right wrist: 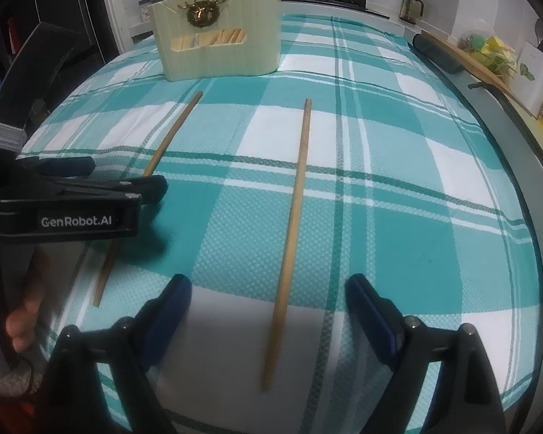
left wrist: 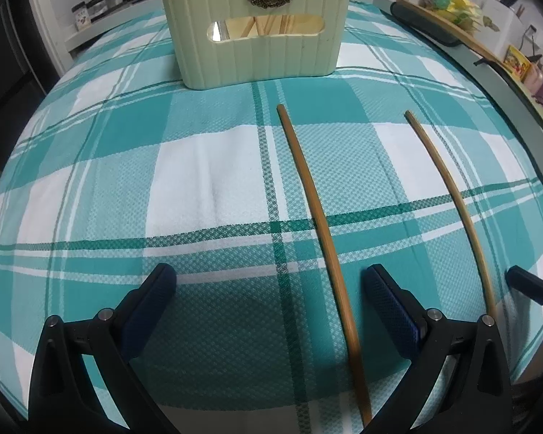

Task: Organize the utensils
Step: 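Lower the left gripper onto one chopstick while the right gripper approaches the other, then close the left gripper on its chopstick and raise it while the right gripper grasps the other, then carry both chopsticks upright over the cream holder with both grippers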

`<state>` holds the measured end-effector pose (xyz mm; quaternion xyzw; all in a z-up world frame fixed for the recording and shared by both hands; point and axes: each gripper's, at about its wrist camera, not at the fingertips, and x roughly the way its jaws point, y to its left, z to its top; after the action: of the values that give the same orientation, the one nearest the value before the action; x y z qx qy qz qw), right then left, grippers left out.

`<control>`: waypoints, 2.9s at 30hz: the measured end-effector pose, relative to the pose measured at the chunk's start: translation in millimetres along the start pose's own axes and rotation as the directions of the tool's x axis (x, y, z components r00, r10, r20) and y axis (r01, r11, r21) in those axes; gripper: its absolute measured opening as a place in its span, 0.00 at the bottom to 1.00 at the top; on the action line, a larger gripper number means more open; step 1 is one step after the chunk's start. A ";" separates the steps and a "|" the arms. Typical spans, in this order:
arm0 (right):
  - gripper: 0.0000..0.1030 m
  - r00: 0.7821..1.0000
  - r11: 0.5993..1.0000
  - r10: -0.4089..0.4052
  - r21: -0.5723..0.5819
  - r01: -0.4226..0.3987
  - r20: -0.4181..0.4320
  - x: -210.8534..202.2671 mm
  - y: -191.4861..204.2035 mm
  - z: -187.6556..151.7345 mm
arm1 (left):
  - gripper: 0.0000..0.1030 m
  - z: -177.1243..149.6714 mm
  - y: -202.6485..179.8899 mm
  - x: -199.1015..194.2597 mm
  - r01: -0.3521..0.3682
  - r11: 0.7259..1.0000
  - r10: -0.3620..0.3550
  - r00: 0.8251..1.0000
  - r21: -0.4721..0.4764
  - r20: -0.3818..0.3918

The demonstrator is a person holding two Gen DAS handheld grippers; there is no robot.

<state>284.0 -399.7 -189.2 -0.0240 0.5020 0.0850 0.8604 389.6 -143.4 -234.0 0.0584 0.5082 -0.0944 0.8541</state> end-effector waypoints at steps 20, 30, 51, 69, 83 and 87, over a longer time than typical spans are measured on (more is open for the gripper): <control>0.35 0.989 0.999 0.032 -0.037 -0.037 -0.142 65.5 -28.9 130.0 | 0.67 97.1 10.7 33.0 0.141 0.984 -0.119 0.973 0.104 -0.195; 0.07 0.986 0.992 0.116 0.059 -0.110 -0.120 85.0 -31.9 167.5 | 0.05 99.4 12.9 31.1 0.173 0.981 -0.160 0.977 0.090 -0.139; 0.07 0.885 0.982 0.186 -0.056 -0.180 0.426 -150.5 2.7 149.8 | 0.04 71.2 79.5 -190.6 0.318 0.947 -0.314 0.874 0.051 0.370; 0.07 0.772 0.990 0.140 -0.096 -0.103 0.620 -233.7 22.7 199.1 | 0.04 133.8 135.4 -286.0 0.387 0.922 -0.322 0.735 0.021 0.597; 0.07 0.702 0.990 0.138 -0.074 -0.120 0.699 -201.6 10.9 303.3 | 0.04 238.9 130.0 -208.7 0.268 0.963 -0.219 0.807 -0.010 0.548; 0.07 0.762 0.989 0.147 -0.077 -0.128 0.631 -150.9 11.5 324.1 | 0.04 251.2 119.6 -164.8 0.243 0.970 -0.213 0.860 -0.005 0.464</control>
<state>488.0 -365.7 102.7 0.0305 0.1816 0.1583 0.9701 554.6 -59.1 31.0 -0.0534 0.2973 -0.1895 0.9342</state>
